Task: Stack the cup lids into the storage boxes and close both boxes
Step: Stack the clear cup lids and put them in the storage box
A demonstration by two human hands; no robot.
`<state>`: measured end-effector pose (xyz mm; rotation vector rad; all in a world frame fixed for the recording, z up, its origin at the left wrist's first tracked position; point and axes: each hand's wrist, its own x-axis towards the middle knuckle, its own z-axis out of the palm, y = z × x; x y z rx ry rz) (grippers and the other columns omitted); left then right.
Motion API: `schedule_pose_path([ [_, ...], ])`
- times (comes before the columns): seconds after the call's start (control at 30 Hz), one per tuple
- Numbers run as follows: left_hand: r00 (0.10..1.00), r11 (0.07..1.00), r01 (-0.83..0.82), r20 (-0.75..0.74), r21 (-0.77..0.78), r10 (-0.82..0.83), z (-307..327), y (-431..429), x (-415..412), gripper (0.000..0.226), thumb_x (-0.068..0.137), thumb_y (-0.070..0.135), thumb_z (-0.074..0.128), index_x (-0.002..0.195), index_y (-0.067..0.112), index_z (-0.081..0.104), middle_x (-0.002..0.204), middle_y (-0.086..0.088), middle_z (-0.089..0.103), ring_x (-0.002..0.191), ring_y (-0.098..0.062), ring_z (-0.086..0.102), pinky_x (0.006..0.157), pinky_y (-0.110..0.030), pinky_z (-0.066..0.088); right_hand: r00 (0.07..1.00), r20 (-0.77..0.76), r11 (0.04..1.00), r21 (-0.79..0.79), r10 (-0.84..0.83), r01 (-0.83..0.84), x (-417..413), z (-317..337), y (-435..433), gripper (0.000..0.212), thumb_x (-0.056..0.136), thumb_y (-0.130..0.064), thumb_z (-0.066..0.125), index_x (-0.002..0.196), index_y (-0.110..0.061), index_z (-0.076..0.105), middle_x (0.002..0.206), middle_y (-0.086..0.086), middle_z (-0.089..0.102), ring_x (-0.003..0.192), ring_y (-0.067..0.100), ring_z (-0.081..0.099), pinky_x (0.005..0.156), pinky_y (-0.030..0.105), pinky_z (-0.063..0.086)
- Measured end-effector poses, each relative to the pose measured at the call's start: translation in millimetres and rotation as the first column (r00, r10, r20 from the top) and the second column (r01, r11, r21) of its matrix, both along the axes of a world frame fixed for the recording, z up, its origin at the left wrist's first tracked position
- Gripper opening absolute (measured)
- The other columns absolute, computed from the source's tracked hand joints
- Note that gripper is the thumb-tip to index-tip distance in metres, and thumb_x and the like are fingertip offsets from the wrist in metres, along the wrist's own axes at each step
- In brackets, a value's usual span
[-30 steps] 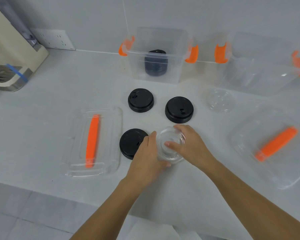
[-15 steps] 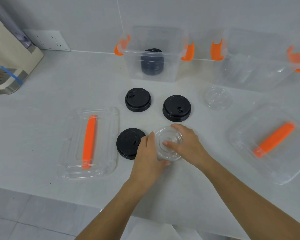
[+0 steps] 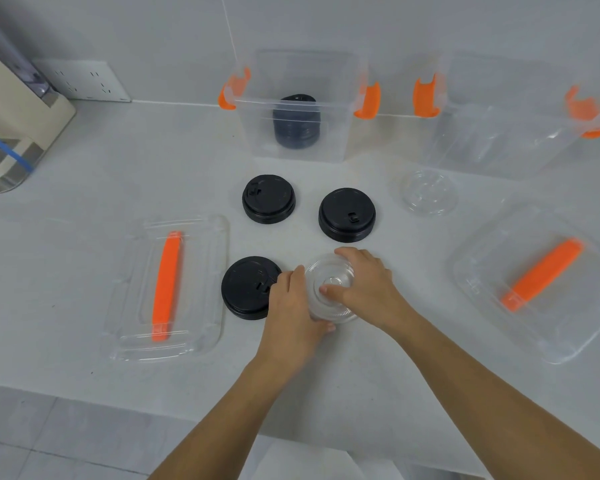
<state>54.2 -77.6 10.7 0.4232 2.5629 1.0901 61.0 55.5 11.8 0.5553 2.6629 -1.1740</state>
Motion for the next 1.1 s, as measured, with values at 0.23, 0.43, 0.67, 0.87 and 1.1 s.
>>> schedule_pose_path([
  [0.23,1.000,1.000,0.016,0.000,-0.025,-0.016,-0.7,3.7,0.2,0.075,0.065,0.011,0.079,0.130,0.016,0.042,0.124,0.005,0.044,0.118,-0.017,0.040,0.097,-0.026,0.033,0.996,-0.006,0.989,-0.115,-0.092,0.090,-0.1,-1.7,0.5,0.063,0.072,-0.026,0.074,0.129,-0.022,0.047,0.124,0.000,0.040,0.116,0.023,0.045,0.107,0.037,0.030],
  [0.43,0.969,0.983,-0.080,0.245,0.166,0.038,3.0,10.8,-0.8,0.094,0.060,0.009,0.078,0.140,0.030,0.034,0.137,-0.004,0.030,0.127,-0.021,0.044,0.098,-0.038,0.049,0.965,-0.077,0.907,-0.369,-0.249,0.204,8.3,3.3,14.8,0.058,0.070,-0.012,0.079,0.122,-0.017,0.053,0.117,-0.001,0.038,0.096,0.013,0.049,0.078,0.016,0.039],
  [0.67,0.888,0.935,-0.060,0.446,0.349,-0.109,20.4,28.1,-12.7,0.078,0.066,-0.007,0.075,0.125,0.032,0.043,0.105,0.009,0.053,0.092,-0.006,0.055,0.066,-0.014,0.048,0.931,-0.127,0.825,-0.514,-0.344,0.235,20.3,13.7,41.7,0.046,0.071,-0.010,0.078,0.106,-0.027,0.054,0.118,-0.001,0.042,0.091,-0.002,0.051,0.068,0.010,0.043],
  [0.87,0.892,0.903,0.021,0.399,0.429,-0.210,48.2,59.1,-30.8,0.082,0.067,-0.005,0.075,0.130,0.034,0.041,0.119,0.011,0.052,0.101,-0.010,0.056,0.067,-0.012,0.052,0.882,-0.235,0.820,-0.518,-0.409,0.243,10.8,39.4,75.9,0.041,0.059,-0.023,0.082,0.096,-0.019,0.065,0.106,0.013,0.060,0.089,0.014,0.061,0.068,0.016,0.048],
  [1.1,0.869,0.863,-0.036,0.442,0.504,-0.222,74.7,106.0,-49.7,0.066,0.082,0.030,0.070,0.139,0.031,0.038,0.133,0.003,0.052,0.112,-0.018,0.059,0.082,-0.032,0.058,0.808,-0.311,0.804,-0.513,-0.500,0.300,6.8,68.2,113.3,0.053,0.059,-0.027,0.083,0.106,-0.017,0.062,0.117,0.003,0.051,0.102,0.012,0.056,0.078,0.019,0.047],
])
